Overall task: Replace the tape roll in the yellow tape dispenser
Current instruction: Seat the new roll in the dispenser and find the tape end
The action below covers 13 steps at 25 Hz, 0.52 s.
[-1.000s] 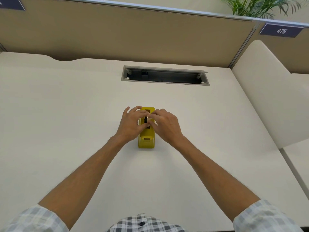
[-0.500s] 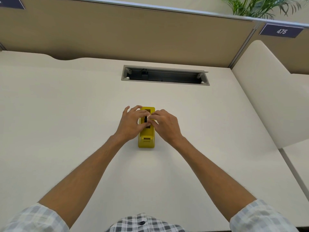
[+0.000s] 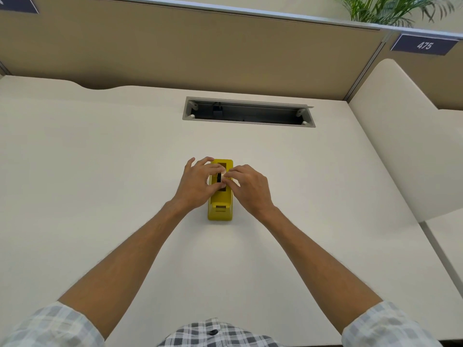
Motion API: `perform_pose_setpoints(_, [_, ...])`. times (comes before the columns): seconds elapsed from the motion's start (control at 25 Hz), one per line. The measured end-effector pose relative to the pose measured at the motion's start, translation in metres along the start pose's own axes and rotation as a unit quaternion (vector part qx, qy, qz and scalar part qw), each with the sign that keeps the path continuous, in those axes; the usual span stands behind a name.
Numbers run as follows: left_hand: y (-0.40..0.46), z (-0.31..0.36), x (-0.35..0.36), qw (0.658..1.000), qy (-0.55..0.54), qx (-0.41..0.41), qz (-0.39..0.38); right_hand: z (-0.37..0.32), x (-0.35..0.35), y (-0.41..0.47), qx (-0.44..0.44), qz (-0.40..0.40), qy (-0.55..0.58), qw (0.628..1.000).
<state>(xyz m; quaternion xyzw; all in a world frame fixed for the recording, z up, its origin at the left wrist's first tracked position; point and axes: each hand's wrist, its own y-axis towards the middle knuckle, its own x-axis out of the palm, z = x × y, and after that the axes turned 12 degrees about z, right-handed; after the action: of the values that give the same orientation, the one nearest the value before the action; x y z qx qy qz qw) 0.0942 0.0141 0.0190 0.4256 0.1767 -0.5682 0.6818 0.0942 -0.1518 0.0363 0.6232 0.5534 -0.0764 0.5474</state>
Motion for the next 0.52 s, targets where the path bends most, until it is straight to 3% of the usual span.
perform_pose_setpoints(0.52, [0.0009, 0.0030, -0.0033, 1.000, 0.000, 0.005, -0.007, -0.0019, -0.0011, 0.0020, 0.001, -0.013, -0.021, 1.000])
